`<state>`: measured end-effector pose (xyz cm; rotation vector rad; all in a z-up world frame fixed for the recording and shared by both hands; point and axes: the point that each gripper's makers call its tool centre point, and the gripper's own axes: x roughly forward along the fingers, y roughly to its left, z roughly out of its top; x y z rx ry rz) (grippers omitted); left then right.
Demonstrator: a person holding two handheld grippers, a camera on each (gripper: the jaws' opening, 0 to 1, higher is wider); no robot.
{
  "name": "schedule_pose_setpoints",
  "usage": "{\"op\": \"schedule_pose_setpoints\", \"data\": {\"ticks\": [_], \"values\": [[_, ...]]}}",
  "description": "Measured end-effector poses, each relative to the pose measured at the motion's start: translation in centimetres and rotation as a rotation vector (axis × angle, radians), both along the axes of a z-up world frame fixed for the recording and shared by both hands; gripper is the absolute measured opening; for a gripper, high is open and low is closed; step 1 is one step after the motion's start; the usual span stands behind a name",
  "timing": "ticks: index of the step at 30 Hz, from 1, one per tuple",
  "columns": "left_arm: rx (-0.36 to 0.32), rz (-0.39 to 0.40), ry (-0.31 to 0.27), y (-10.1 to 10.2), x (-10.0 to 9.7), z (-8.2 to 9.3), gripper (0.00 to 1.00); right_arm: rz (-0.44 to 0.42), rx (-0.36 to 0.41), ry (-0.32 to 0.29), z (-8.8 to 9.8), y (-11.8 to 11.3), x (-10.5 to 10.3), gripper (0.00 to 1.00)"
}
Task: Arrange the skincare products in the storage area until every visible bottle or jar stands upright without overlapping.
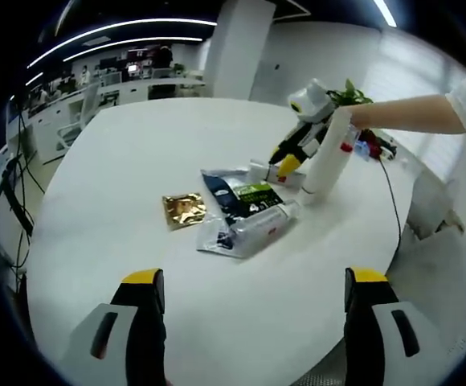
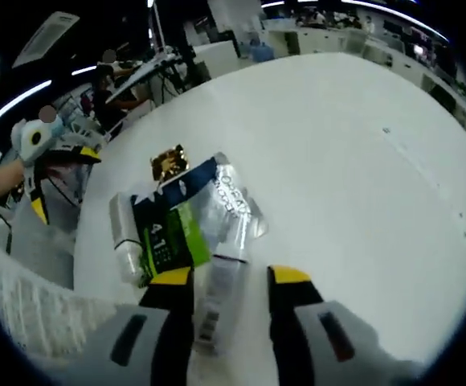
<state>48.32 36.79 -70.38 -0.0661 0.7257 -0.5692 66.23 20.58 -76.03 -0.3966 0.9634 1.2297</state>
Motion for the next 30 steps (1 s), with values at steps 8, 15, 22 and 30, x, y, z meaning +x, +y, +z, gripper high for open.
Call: {"op": "schedule_pose_setpoints", "data": {"ticks": [8, 15, 22, 30], "values": [[0.004, -0.004, 0.006, -0.1, 0.1, -0.3, 0.9, 0.034, -0.057, -0.039, -0.5, -1.0, -0.1, 0.25], [0.005, -0.008, 0.007, -0.3, 0.2, -0.3, 0.9, -0.004, -0.086, -0.077, -0.4, -3.1, 1.0, 0.2], [0.005, -0.017, 0.005, -0.5, 0.4, -0.3, 0.9, -0.034, -0.098, -0.076, -0.4, -4.0, 1.2, 0.19], [0.004, -0.02, 0.003, -0.6, 0.3, -0.2, 0.9, -0.029, -0.123, -0.09, -0.6, -4.0, 1.2, 0.19]]}}
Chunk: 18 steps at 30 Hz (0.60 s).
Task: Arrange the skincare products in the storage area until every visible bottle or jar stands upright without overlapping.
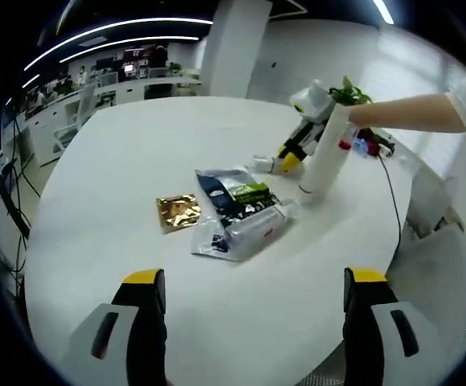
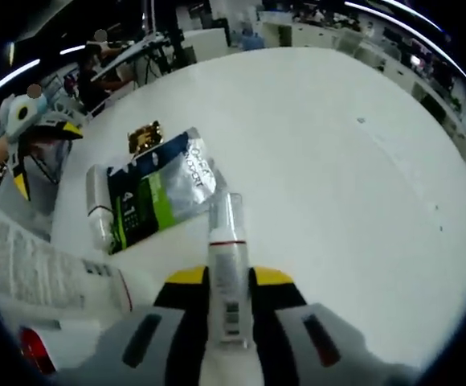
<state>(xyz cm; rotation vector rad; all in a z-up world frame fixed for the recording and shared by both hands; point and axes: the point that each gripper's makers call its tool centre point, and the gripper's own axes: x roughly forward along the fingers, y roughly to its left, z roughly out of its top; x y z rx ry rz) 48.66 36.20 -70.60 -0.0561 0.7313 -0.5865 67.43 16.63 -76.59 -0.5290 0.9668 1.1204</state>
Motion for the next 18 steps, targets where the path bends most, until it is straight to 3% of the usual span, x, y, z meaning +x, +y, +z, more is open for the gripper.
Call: {"op": "schedule_pose_setpoints", "data": {"ticks": [8, 18], "values": [[-0.002, -0.006, -0.006, -0.2, 0.0, 0.4, 0.9, -0.006, -0.002, -0.025, 0.1, -0.3, 0.1, 0.18], [-0.011, -0.011, -0.019, -0.7, 0.1, 1.0, 0.9, -0.156, 0.099, -0.024, 1.6, -2.7, 0.5, 0.18]]}}
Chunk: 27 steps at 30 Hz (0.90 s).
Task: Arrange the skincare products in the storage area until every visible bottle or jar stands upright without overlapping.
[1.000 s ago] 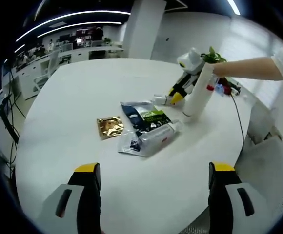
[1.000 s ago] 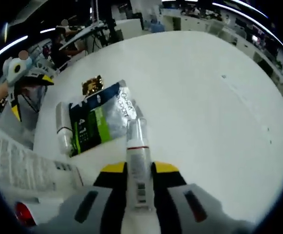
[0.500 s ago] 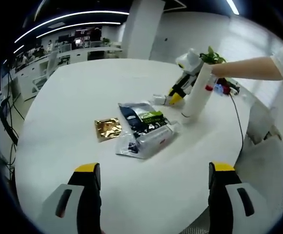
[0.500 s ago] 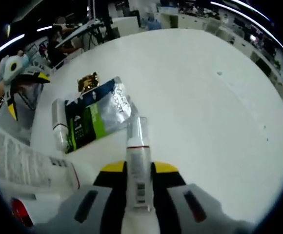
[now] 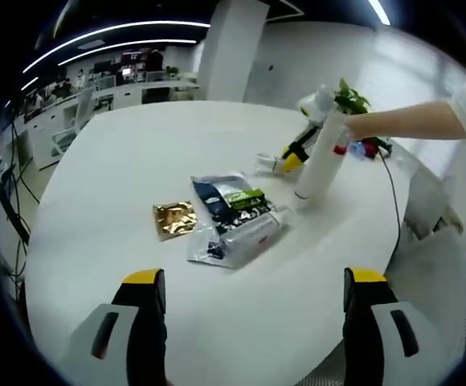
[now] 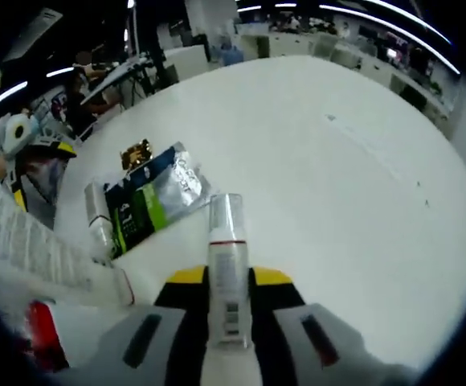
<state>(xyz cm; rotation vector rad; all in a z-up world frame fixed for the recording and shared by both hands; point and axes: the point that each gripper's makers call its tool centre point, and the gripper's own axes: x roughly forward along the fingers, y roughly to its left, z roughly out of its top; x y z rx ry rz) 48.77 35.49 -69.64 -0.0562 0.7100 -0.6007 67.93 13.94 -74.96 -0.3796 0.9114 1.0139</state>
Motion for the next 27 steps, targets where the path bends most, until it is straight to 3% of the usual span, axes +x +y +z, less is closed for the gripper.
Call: {"op": "schedule_pose_setpoints", "data": {"ticks": [14, 27], "values": [[-0.016, -0.038, -0.029, -1.7, -0.1, 1.4, 0.9, -0.181, 0.094, -0.057, 2.8, -4.8, -0.9, 0.18], [-0.018, -0.062, -0.061, -2.3, -0.3, 3.0, 0.9, -0.417, 0.26, -0.104, 5.1, -9.6, -3.6, 0.18]]}}
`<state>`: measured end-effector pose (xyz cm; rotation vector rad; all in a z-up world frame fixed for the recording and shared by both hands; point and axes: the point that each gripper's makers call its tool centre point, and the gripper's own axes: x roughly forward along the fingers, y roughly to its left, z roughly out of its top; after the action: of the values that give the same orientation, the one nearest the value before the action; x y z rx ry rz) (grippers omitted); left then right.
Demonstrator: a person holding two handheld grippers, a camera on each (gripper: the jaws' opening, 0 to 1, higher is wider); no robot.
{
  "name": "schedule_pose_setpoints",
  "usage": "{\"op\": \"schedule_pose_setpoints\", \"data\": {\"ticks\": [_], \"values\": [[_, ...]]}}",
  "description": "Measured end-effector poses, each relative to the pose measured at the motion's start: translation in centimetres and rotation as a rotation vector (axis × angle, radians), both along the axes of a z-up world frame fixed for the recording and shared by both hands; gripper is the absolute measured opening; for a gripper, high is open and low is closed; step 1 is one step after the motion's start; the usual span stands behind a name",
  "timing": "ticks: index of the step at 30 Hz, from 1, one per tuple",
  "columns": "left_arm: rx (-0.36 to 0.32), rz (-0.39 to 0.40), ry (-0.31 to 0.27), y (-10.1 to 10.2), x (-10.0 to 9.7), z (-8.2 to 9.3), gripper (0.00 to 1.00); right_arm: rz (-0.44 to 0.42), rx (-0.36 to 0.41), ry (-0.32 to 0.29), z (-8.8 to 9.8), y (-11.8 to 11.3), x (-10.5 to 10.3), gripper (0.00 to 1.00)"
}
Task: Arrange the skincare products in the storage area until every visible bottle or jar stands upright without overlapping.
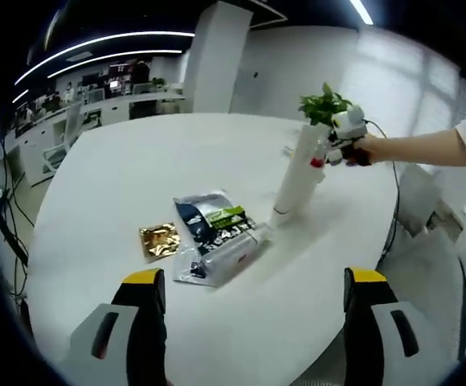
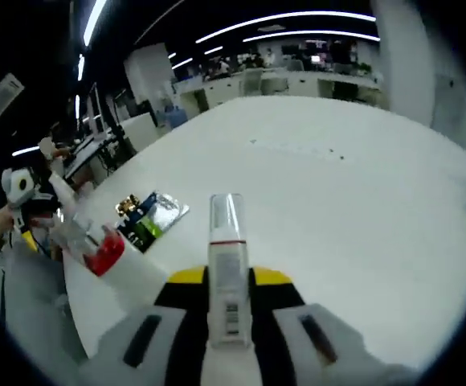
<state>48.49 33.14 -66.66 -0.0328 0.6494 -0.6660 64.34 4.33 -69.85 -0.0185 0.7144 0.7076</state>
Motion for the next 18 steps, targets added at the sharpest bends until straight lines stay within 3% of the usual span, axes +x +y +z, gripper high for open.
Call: {"op": "schedule_pose_setpoints", "data": {"ticks": [8, 18], "values": [[-0.028, -0.006, -0.023, -0.6, -0.1, 1.4, 0.9, -0.107, 0.088, -0.023, 1.2, -2.1, -3.2, 0.18], [-0.07, -0.032, -0.036, -2.1, -0.7, 2.7, 0.9, -0.154, 0.182, -0.047, 2.6, -2.0, -8.3, 0.18]]}}
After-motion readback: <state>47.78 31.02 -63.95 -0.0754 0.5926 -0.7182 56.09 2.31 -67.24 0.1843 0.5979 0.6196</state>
